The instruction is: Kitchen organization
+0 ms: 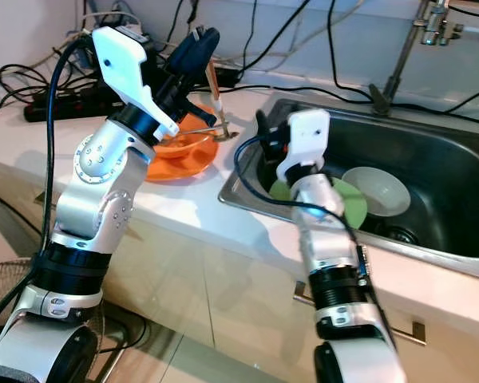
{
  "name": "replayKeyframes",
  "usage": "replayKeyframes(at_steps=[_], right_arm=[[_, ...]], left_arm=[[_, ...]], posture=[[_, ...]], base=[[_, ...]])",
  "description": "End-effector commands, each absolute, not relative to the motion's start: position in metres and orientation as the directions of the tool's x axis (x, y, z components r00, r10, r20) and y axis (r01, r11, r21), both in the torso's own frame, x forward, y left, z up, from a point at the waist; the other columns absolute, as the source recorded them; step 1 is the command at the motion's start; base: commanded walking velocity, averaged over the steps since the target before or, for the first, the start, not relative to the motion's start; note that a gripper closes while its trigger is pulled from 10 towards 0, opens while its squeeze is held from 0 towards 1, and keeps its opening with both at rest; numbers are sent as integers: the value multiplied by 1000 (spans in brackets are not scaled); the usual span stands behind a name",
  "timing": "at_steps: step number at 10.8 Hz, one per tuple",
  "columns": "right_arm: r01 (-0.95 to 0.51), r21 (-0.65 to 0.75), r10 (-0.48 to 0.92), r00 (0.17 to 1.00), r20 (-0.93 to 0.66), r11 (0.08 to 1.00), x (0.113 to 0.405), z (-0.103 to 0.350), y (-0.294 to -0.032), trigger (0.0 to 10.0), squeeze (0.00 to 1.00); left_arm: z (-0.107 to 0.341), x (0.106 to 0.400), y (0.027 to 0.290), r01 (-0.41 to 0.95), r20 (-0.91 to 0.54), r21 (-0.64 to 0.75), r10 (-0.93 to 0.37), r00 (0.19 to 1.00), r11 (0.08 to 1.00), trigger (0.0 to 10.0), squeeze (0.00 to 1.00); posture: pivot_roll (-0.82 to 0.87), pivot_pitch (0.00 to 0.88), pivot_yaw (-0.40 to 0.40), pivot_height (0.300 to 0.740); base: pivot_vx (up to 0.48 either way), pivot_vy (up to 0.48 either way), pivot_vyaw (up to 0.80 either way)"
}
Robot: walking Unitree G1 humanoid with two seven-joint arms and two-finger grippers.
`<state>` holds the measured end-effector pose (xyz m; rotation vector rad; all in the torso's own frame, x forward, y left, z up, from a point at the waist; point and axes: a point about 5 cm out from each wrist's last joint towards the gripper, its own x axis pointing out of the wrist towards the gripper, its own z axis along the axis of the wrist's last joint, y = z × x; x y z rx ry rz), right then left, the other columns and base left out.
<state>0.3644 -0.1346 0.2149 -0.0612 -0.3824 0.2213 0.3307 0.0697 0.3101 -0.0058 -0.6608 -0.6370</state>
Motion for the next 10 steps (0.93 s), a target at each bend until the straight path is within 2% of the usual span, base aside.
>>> replayKeyframes(at_steps=[1, 2, 4, 7, 10], right_arm=[[-187, -114, 217, 897, 384, 976, 363, 218, -139, 10000, 1000], [-132, -111, 165, 910, 381, 985, 364, 219, -149, 10000, 0], [-103, -79, 126, 913, 388, 991, 364, 220, -156, 10000, 0], [-100, -84, 125, 915, 384, 991, 364, 219, -159, 10000, 0], [-195, -64, 204, 892, 404, 979, 361, 225, -155, 10000, 0]], left_arm=[[311, 328, 70, 565, 570, 200, -564, 597, 801, 10000, 0], [316, 327, 70, 549, 571, 238, -572, 588, 801, 10000, 0], [328, 323, 73, 502, 604, 286, -561, 567, 816, 10000, 0], [347, 314, 66, 413, 627, 443, -604, 492, 796, 10000, 0], [346, 313, 53, 510, 639, 394, -627, 446, 764, 10000, 0]], posture=[[158, 0, 34, 740], [158, 0, 36, 740], [159, 0, 38, 740], [160, 0, 36, 740], [153, 0, 37, 740]], base=[[0, 0, 0], [0, 0, 0], [0, 0, 0], [0, 0, 0], [0, 0, 0]])
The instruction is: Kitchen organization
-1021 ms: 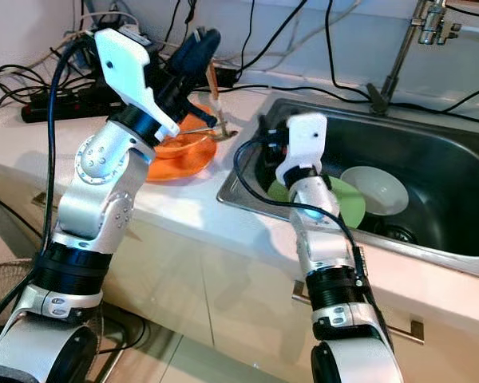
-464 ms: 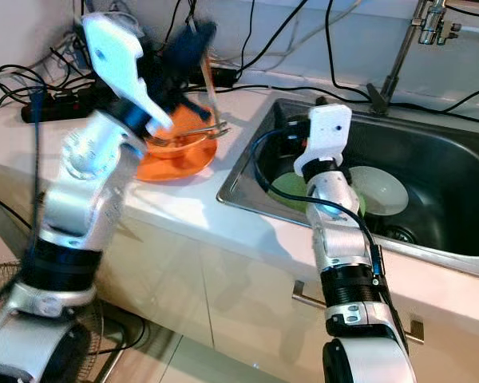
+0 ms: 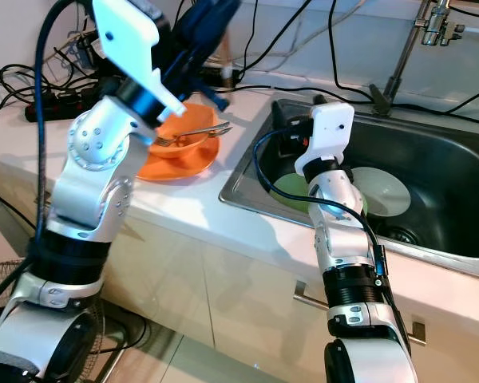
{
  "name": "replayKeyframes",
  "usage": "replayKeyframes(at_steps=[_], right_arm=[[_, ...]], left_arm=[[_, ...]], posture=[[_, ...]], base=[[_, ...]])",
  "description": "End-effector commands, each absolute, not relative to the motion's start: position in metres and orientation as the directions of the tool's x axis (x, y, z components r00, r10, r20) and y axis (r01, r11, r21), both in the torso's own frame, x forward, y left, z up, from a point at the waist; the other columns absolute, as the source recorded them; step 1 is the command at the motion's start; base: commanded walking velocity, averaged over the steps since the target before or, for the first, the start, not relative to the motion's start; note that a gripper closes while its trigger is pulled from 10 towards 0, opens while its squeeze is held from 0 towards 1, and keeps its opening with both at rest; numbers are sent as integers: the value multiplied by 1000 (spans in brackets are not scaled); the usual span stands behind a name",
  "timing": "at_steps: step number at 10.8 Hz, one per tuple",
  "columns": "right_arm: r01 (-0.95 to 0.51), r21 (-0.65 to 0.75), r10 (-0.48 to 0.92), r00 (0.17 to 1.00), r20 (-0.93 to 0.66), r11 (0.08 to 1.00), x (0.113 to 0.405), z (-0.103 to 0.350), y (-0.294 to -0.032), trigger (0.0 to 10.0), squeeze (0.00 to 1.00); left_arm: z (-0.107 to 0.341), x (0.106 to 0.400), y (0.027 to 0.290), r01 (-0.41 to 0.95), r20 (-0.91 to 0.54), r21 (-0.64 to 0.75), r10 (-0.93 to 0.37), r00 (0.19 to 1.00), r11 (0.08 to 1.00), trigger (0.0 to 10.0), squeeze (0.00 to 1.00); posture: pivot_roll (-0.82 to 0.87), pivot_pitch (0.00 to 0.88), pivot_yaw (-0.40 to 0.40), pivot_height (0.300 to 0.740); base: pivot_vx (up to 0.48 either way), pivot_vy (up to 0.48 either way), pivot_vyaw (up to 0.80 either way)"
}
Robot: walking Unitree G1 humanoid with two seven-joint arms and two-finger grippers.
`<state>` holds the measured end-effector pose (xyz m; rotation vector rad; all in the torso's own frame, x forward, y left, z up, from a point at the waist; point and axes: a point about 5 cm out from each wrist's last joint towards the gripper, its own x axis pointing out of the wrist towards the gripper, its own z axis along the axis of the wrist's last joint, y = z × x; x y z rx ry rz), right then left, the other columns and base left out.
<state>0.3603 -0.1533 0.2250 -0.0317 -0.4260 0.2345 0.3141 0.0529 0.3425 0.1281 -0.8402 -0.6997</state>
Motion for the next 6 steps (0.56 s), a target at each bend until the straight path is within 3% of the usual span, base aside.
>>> replayKeyframes(at_steps=[1, 4, 6], right_arm=[[-282, -91, 294, 863, 411, 955, 356, 228, -149, 10000, 0], [-457, -153, 479, 789, 386, 876, 344, 225, -138, 10000, 0], [-483, -152, 502, 776, 382, 862, 341, 225, -137, 10000, 0]], left_arm=[[344, 315, 51, 539, 642, 363, -623, 447, 760, 10000, 0], [339, 317, 49, 558, 634, 349, -628, 451, 753, 10000, 0], [326, 321, 50, 612, 593, 300, -646, 481, 732, 10000, 0]], posture=[[148, 1, 38, 740], [149, 10, 41, 740], [150, 15, 42, 740]], base=[[0, 0, 0], [0, 0, 0], [0, 0, 0]])
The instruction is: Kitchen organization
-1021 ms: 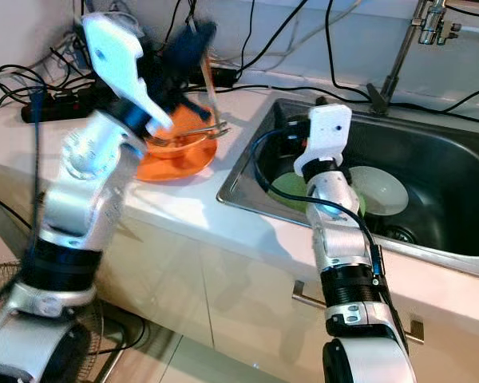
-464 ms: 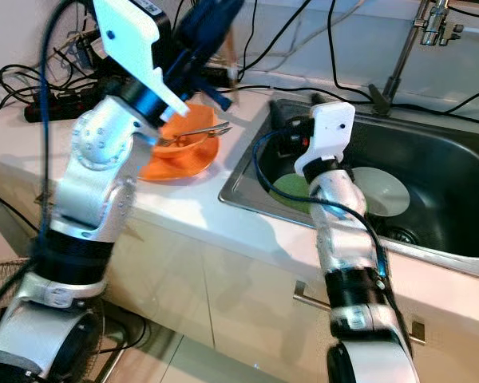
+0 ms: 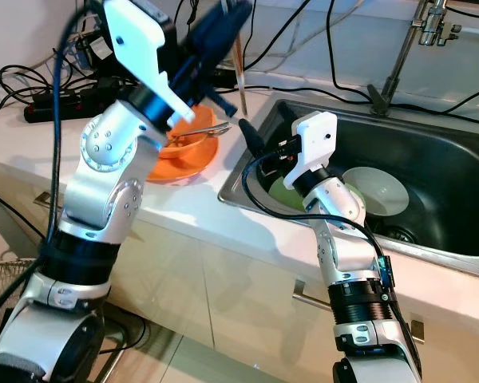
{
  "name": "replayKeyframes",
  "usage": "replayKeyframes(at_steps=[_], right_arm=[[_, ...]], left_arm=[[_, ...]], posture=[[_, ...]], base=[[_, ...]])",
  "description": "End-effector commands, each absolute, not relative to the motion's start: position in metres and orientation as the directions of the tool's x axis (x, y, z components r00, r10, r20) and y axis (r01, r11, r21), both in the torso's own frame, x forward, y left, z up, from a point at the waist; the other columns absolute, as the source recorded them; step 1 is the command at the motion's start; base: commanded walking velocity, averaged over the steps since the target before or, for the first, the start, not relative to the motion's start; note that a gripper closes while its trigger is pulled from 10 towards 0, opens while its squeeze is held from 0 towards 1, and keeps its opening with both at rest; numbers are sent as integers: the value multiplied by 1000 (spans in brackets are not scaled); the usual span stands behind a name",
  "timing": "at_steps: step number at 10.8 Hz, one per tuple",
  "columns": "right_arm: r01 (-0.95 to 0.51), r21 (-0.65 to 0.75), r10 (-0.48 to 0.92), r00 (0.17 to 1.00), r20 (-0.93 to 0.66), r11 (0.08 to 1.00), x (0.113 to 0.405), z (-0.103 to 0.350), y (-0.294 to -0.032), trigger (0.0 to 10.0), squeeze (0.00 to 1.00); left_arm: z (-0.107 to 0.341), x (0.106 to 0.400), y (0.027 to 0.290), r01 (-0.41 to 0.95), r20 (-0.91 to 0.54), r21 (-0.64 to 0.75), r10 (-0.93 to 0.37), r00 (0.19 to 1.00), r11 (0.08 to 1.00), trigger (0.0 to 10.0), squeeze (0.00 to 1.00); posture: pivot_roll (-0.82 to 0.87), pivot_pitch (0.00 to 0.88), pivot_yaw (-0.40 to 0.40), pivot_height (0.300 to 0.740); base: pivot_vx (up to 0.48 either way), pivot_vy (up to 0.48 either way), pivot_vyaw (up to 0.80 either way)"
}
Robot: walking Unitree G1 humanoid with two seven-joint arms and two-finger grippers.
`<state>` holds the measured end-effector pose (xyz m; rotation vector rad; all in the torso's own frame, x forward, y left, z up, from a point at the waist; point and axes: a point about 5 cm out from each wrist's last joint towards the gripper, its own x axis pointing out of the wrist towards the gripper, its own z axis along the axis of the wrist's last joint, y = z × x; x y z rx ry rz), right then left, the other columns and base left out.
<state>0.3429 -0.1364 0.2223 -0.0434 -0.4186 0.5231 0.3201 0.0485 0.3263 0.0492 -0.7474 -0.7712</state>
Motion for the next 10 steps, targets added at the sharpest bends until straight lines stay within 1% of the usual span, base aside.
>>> replayKeyframes(at_steps=[1, 3, 6, 8, 9, 10], right_arm=[[-492, -146, 508, 772, 382, 858, 341, 225, -135, 10000, 0], [-484, -149, 502, 779, 376, 862, 342, 224, -130, 10000, 0], [-477, -144, 494, 786, 372, 867, 344, 223, -130, 10000, 0], [-466, -141, 483, 794, 368, 873, 344, 221, -129, 10000, 0], [-463, -143, 482, 797, 364, 875, 345, 220, -129, 7608, 0], [-463, -146, 482, 798, 361, 875, 345, 220, -129, 0, 0]], left_arm=[[321, 322, 48, 646, 573, 280, -663, 482, 711, 10000, 0], [307, 320, 42, 727, 516, 228, -713, 474, 648, 10000, 0], [302, 318, 43, 763, 496, 186, -730, 470, 619, 10000, 0], [300, 316, 41, 776, 485, 183, -742, 463, 603, 10000, 0], [300, 315, 41, 779, 484, 182, -744, 460, 600, 10000, 0], [299, 315, 41, 781, 480, 183, -747, 459, 597, 10000, 0]], posture=[[151, 15, 43, 740], [157, 17, 43, 740], [157, 17, 43, 740], [158, 15, 45, 740], [158, 14, 45, 740], [157, 11, 47, 740]], base=[[0, 0, 0], [0, 0, 0], [0, 0, 0], [0, 0, 0], [0, 0, 0], [0, 0, 0]])
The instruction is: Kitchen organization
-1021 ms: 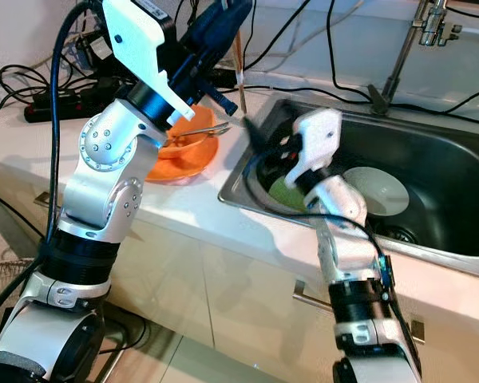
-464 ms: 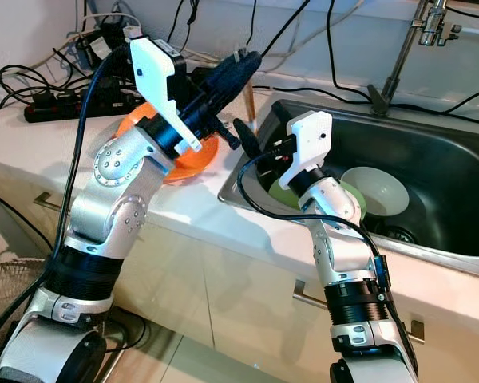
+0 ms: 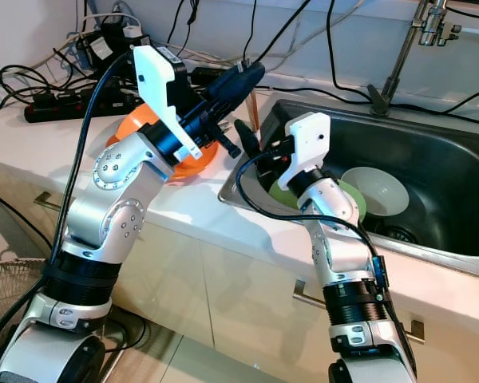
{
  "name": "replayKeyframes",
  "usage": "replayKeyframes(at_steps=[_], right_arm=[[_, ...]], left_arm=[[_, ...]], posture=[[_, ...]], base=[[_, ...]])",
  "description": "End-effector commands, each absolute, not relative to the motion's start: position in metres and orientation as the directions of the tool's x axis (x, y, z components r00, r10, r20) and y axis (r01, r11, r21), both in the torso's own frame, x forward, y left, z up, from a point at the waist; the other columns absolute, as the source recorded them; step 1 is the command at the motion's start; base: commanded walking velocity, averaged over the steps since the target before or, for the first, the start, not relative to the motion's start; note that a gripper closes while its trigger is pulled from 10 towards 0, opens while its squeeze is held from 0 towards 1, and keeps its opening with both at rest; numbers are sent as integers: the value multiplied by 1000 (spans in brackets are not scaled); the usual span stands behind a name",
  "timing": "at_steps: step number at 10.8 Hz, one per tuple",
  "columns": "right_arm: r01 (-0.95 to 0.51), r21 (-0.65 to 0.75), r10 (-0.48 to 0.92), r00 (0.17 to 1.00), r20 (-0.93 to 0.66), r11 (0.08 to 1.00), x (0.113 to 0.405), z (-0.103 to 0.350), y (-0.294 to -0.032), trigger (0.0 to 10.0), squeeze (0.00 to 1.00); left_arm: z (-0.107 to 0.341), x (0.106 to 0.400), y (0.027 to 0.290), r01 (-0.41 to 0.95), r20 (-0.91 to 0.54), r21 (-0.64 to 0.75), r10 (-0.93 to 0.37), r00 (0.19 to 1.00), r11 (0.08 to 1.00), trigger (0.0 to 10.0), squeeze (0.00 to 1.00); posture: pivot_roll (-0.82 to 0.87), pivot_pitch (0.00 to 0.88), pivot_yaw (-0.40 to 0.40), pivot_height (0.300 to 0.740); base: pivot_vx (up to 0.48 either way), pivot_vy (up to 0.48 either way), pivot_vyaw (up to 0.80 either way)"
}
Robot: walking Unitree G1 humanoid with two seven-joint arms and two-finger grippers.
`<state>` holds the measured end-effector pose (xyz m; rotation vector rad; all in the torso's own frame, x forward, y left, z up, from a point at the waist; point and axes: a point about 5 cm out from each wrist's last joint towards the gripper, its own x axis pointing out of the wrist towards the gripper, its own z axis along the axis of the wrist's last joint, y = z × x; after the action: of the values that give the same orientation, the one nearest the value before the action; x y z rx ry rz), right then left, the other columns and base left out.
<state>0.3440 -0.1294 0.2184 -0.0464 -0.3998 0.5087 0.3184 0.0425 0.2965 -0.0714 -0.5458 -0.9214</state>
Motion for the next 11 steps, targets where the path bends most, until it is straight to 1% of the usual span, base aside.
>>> replayKeyframes(at_steps=[1, 7, 11], right_arm=[[-461, -146, 481, 800, 360, 875, 345, 219, -128, 0, 0], [-461, -136, 477, 802, 358, 877, 346, 217, -125, 0, 0], [-453, -142, 473, 807, 353, 880, 347, 216, -127, 0, 0]], left_arm=[[299, 314, 40, 783, 478, 183, -749, 458, 595, 10000, 0], [298, 312, 39, 791, 465, 181, -759, 455, 585, 10000, 0], [297, 314, 40, 766, 455, 200, -751, 479, 610, 10000, 0]], posture=[[157, 7, 45, 740], [162, 0, 44, 740], [161, 5, 42, 740]], base=[[0, 0, 0], [0, 0, 0], [0, 0, 0]])
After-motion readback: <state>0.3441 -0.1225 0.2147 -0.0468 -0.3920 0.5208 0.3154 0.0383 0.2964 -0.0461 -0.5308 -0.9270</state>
